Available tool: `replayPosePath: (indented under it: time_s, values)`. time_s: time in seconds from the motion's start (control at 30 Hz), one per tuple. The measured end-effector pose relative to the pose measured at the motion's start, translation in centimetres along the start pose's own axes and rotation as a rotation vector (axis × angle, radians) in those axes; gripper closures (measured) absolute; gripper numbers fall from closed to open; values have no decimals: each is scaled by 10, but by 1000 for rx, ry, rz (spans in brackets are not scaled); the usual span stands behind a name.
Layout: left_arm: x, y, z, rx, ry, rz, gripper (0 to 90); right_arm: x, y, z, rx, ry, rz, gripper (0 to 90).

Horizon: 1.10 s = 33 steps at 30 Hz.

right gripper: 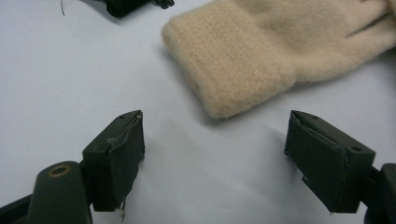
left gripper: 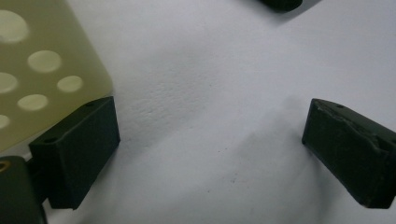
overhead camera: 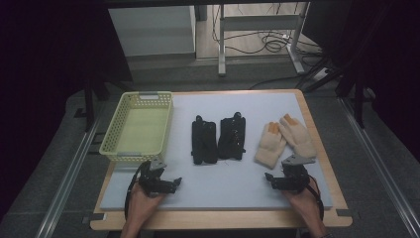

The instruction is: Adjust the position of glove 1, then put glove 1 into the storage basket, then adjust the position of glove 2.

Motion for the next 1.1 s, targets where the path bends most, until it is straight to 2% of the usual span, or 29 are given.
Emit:
replayPosePath:
  time_s: [0.83,1.1]
  values:
    - [0,0,0,0,0,1,44,0,0,0,0,-1,-2,193]
    - [0,0,0,0,1,2,44,2,3,2,6,-18,6,215]
Point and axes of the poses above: each handheld gripper's, and its own axes: y roughly backward along the jaws, x roughly out of its top, z roughly to its right, the point moved 4 cm from there along -y, roughly forward along the jaws, and after that the axes turned 1 degree about -z, right-handed, at the moved point
